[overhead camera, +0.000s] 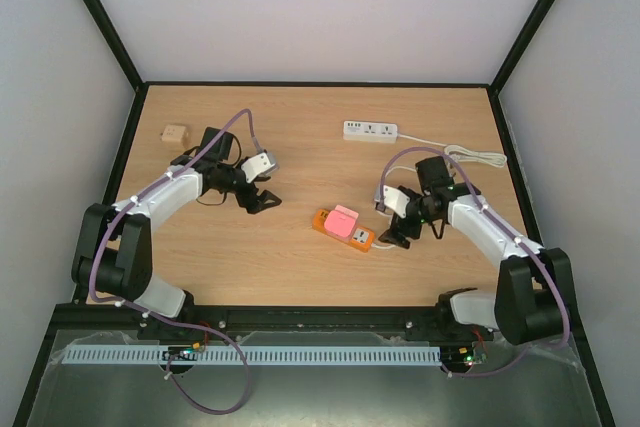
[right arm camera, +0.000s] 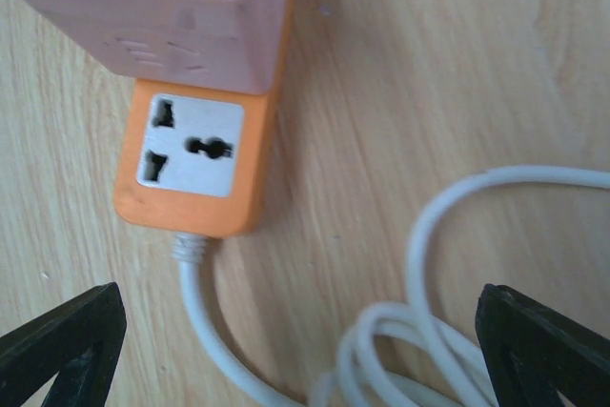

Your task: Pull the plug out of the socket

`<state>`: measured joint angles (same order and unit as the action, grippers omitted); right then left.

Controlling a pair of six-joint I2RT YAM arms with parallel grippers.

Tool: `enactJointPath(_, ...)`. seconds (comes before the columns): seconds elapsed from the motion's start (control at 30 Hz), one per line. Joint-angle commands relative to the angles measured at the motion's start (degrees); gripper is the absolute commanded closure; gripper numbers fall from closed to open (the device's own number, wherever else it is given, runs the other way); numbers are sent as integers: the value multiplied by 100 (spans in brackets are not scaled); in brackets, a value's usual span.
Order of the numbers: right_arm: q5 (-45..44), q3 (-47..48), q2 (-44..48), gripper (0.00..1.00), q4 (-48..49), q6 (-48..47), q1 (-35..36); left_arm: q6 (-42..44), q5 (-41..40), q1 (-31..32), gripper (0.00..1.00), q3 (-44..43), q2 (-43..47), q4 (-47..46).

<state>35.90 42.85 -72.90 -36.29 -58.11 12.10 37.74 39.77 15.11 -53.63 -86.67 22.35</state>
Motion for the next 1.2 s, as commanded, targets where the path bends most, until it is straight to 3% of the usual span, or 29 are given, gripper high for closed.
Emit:
enactJointPath(0.0,-201,-293,-22,2,673,880,469,-77,16,22,11,-65,105,-88)
enactJointPath(0.4,-778,-873,-222,4,1644,1584,1452,-77,-83,5,11,-16,167,-115)
enactJointPath(0.83,-682,-728,-744,39,2106,1396,1541,-96,320,-305,12,-72,236,41)
enactJointPath(1.17,-322,-43,-1556,49,2066,1061,2119,345,574,-722,12,211,727,304)
